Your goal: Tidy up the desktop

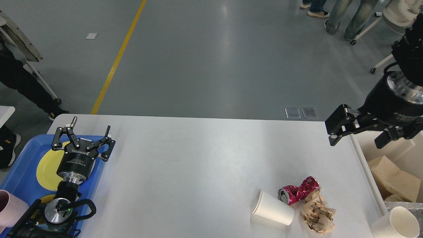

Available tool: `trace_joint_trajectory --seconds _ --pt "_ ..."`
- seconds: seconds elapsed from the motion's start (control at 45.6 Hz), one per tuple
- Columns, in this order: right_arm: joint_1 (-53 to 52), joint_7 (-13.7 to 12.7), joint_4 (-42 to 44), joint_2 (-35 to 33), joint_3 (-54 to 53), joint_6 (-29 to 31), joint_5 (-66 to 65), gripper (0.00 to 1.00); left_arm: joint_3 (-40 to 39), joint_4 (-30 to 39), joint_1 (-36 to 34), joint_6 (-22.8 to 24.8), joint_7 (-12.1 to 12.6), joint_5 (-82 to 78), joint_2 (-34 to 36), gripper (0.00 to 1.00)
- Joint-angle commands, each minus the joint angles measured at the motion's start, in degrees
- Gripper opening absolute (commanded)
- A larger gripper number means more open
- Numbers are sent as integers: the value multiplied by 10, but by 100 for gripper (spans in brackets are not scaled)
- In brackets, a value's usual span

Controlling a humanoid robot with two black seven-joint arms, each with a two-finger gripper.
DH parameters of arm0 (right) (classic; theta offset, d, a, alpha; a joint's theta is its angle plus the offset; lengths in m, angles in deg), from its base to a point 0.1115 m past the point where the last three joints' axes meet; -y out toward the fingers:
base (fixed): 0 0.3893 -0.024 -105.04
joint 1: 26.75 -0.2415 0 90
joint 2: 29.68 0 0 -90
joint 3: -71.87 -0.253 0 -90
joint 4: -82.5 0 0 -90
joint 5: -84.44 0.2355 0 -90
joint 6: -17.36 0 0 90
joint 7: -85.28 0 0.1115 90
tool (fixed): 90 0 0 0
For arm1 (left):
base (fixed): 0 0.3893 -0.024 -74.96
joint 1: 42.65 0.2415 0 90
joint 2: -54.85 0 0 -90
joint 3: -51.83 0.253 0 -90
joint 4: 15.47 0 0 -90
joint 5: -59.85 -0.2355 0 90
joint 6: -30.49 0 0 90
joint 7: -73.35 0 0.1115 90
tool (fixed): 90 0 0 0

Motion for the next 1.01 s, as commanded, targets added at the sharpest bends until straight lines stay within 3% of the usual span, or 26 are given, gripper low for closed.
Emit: trace_joint_trajectory --seconds 0.0,0.241,0.987 --pt "-6 0 0 23 -1 11 24 100 0 0 0 0 1 -1 0 97" --pt "-26 0 12 60 1 36 81 99 0 0 0 1 0 0 0 97" --pt "-28 0 22 57 22 38 98 99 0 0 0 0 1 0 0 97"
